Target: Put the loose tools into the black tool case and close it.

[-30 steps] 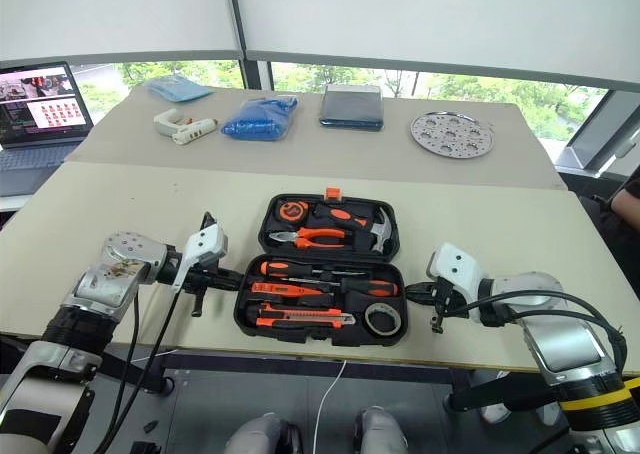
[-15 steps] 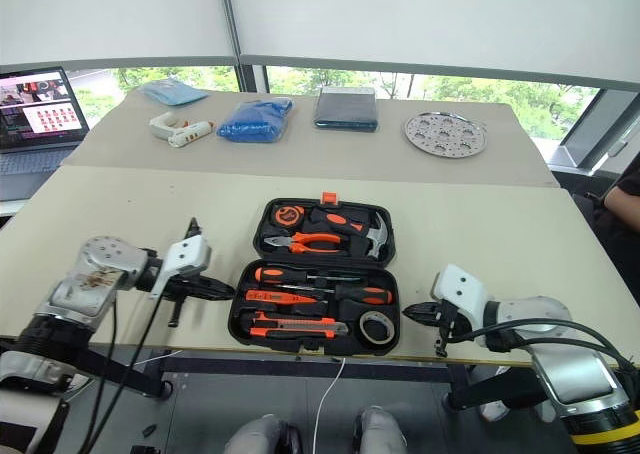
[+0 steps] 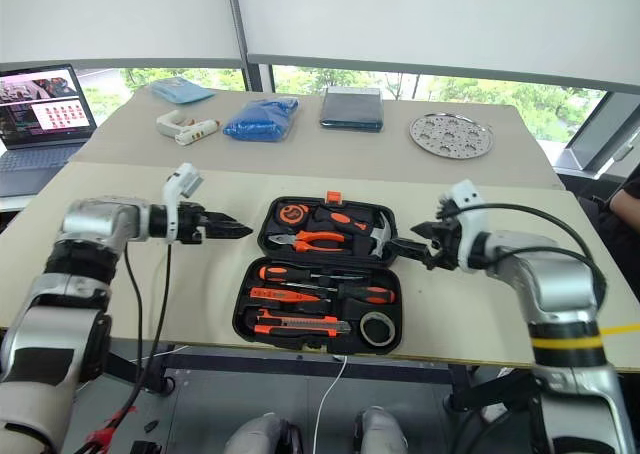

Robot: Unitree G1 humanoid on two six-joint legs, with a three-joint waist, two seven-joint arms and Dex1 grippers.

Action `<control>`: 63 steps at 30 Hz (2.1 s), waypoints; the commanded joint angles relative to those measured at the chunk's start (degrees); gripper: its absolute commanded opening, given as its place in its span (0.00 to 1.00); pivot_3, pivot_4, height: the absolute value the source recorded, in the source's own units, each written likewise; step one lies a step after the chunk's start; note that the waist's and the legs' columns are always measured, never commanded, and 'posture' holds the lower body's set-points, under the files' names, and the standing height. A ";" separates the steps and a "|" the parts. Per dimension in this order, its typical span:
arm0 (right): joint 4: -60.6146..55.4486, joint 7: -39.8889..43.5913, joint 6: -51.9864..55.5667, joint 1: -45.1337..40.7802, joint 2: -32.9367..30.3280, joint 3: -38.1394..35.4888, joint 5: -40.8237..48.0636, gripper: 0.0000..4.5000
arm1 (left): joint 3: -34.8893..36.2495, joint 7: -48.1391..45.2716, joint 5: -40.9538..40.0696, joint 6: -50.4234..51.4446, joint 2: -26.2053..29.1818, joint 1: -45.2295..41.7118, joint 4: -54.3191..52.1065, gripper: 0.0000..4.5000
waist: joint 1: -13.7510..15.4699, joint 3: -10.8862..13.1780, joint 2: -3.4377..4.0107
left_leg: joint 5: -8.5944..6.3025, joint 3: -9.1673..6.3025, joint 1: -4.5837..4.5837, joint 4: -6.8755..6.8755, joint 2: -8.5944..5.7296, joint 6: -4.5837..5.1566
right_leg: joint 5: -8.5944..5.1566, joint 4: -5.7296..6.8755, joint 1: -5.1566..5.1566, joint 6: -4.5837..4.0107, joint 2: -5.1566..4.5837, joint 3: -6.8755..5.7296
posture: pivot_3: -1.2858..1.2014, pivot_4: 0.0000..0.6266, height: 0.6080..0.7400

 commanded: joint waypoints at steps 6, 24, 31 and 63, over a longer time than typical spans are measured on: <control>13.32 -5.26 0.72 -8.86 4.03 1.55 -4.39 0.99 | 2.52 7.38 0.83 -2.10 -5.15 -6.36 10.58 1.00 | -0.45 0.00 0.00 | 0.00 0.08 -0.20 -0.23 -0.09 0.00 | -0.04 0.01 -0.08 0.07 0.05 -0.13 | 0.52 0.24 0.84; 12.46 -6.93 1.71 -8.10 5.48 0.83 -4.60 0.00 | 3.84 5.94 1.67 -3.15 -6.92 -5.94 12.00 0.00 | -0.64 -0.03 0.03 | 0.03 0.08 0.30 -0.17 -0.09 -0.09 | -0.12 0.05 0.21 0.21 -0.08 0.05 | 0.52 0.24 0.84; 2.77 -10.45 -4.98 -6.67 6.29 -2.91 -4.55 0.00 | 6.31 6.78 -0.01 -17.33 -6.81 -0.64 -1.73 0.00 | -0.69 -0.01 0.04 | 0.03 0.12 0.23 -0.18 -0.10 -0.10 | -0.04 0.04 0.12 0.07 -0.09 0.07 | 0.52 0.24 0.84; -35.19 -6.97 -26.54 34.47 -2.17 -13.64 -3.60 0.44 | 17.79 11.46 -18.89 -5.78 7.79 40.35 -59.47 0.45 | -0.49 -0.01 0.06 | 0.28 0.28 0.82 -0.90 0.10 -0.42 | -0.32 -0.04 0.25 0.33 0.05 0.57 | 0.52 0.24 0.84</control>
